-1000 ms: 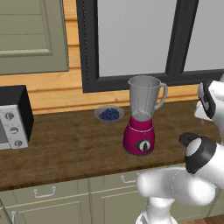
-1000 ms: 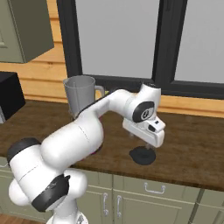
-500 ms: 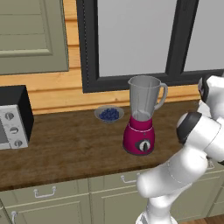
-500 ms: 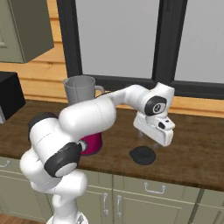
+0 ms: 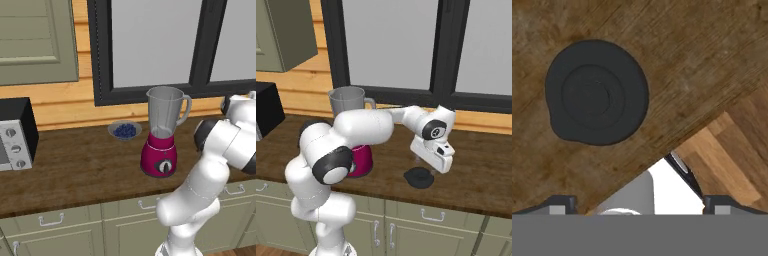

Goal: Close the lid blender by securely placing the lid on top.

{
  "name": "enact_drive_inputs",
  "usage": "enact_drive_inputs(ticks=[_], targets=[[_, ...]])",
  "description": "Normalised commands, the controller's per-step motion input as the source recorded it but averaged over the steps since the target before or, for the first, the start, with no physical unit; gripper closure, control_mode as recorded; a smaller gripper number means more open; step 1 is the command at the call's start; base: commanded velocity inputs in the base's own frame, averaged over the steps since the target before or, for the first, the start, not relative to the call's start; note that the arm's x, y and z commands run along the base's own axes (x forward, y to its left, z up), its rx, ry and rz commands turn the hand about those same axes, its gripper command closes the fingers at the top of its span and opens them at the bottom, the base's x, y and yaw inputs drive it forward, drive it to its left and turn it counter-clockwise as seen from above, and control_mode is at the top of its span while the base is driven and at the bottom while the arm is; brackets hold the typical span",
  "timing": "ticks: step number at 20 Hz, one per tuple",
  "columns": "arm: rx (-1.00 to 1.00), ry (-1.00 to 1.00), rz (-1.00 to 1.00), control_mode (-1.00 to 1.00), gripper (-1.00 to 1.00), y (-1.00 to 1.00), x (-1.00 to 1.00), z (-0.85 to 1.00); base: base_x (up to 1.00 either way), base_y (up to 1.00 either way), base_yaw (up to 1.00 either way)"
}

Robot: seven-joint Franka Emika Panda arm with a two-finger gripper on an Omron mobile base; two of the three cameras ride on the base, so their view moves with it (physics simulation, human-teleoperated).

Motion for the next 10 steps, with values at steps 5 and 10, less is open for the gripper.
enact_drive_inputs(ticks=[5,10], targets=[[0.00,0.00,0.00,-1.00,-1.00,0.00,0.35,-0.56,0.00,0.00,0.00],[-0.03,-0.01,0.00,-1.00,-1.00,0.00,0.39,-0.37,0.00,0.00,0.00]])
